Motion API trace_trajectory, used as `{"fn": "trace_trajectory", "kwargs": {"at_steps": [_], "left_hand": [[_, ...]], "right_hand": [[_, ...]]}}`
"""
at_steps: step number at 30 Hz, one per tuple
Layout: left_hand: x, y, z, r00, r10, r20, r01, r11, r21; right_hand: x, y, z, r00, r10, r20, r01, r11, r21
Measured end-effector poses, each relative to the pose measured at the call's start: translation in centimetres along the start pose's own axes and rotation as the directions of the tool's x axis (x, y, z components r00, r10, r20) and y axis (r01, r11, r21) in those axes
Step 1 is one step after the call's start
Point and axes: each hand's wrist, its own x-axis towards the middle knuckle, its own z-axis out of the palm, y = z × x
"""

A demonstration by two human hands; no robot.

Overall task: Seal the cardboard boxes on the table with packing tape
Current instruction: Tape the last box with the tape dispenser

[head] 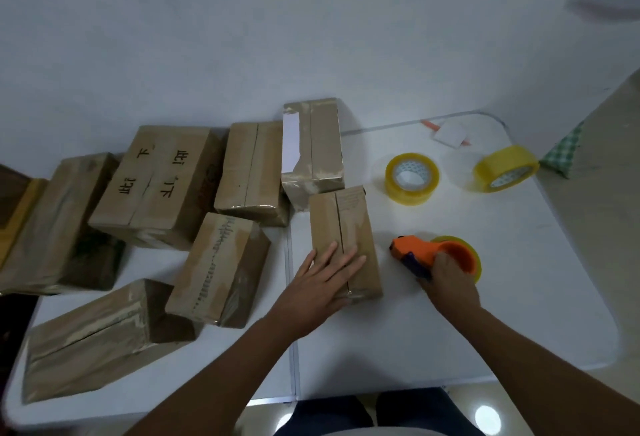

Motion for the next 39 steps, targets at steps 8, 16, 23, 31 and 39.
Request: {"fn": "trace_trajectory", "kwargs": {"at_steps": [8,16,23,31,39], "left_hand": [[2.0,1.3,-0.4,0.999,-0.014,-0.051,0.003,0.978,-0.207],[4.7,3.9,-5.8,0.957,-0.193,-0.217,0.042,0.832,-0.553],[7.7,6.8,-10.6,0.978,-0.162,-0.131,0.011,0.670,-0.742],[7.6,6.4,-12.3,0.976,-0.205,-0.078,0.033,0.489,-0.872],[6.4,4.7,-12.6,0.960,-0.225,0.166,0.220,0.245,-0.944]], "right_hand": [[-2.5,1.5,-3.0,0.958,-0.230,-0.172,0.252,0.961,0.116],[-5.0,1.6,-8.0,0.810,-0.439,-0.389,0.506,0.859,0.084],[-5.5,0.5,-10.0,0.729,-0.539,-0.422,0.602,0.798,0.022],[-6.0,0.2,-11.3,0.703,-0.582,-0.408,0.648,0.761,0.031],[-5.7,-1.3,-13.7,0.772,-0.621,-0.132,0.633,0.734,0.246]]}}
